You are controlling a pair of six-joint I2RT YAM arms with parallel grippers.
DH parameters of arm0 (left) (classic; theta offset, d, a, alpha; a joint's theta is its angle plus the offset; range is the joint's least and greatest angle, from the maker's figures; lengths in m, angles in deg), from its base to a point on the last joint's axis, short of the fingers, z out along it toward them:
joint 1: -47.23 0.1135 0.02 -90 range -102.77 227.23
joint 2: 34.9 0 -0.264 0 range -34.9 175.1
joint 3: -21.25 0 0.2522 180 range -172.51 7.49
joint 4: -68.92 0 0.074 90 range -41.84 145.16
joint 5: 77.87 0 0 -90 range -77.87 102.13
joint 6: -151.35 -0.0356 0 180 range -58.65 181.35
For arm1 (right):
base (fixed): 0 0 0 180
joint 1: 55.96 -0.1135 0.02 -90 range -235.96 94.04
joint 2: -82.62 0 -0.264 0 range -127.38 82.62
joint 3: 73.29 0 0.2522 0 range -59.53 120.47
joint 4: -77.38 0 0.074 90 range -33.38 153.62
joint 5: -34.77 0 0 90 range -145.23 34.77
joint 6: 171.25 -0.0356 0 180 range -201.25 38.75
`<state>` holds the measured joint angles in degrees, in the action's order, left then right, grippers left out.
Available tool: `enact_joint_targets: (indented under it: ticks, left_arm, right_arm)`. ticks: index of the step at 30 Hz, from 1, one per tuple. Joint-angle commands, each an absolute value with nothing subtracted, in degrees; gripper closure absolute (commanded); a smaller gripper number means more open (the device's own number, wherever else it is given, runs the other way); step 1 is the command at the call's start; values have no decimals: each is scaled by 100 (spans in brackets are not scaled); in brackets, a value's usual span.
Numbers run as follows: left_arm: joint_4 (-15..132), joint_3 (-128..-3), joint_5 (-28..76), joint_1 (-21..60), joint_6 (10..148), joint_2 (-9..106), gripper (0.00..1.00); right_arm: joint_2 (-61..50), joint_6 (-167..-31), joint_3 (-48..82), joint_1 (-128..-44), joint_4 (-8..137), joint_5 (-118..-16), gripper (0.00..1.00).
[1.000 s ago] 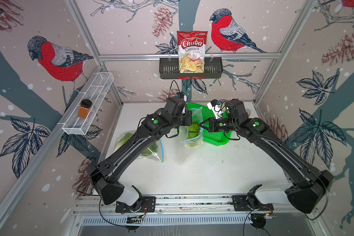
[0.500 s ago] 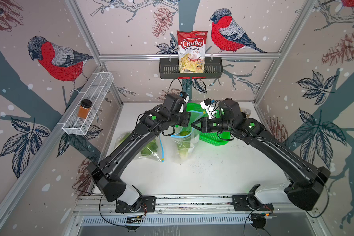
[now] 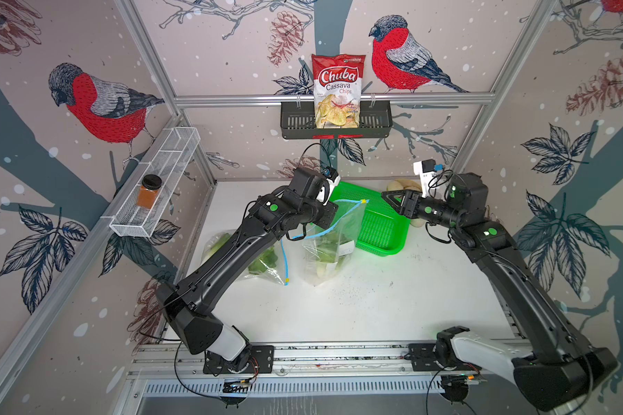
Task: Put the chinese cabbages into a zipper bag and zip it
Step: Adjust the zipper food storage bag at the center of the board.
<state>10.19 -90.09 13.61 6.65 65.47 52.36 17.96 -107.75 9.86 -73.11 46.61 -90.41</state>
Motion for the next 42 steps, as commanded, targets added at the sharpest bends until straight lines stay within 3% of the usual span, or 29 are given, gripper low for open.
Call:
enact_joint_targets:
  ticks: [1,7,17,23,31,37,42]
  left_arm:
    - [1145,-9076,1389,680,6324,5311,100]
    - [1174,-9095,1384,680,6236,5323,100]
    - [1163,-9087,1389,684,6191,5334,100]
    - [1210,-9069,1295,689,6205,5325,100]
    - [1297,-9077,1104,715,6200,5291,100]
    - [1338,-9029,996,733,6215,5219,100]
    - [1350,-9032,1029,738,6217,5237,100]
  right_arm:
    - [1880,-10509,482,-7000,5604,-9950,54]
    - [1701,-9704,111,-7196,6028,-10410,57]
    - [923,-9291,126,-7248,6611,-10833,50]
    - [506,-9107,314,-7492,6539,-11126,51]
    - [356,-8891,578,-7969,6222,-11078,63]
    - [676,-8983,322,-7946,6248,-10855,76]
    - [566,-9097,340,-7732,6370,-10802,80]
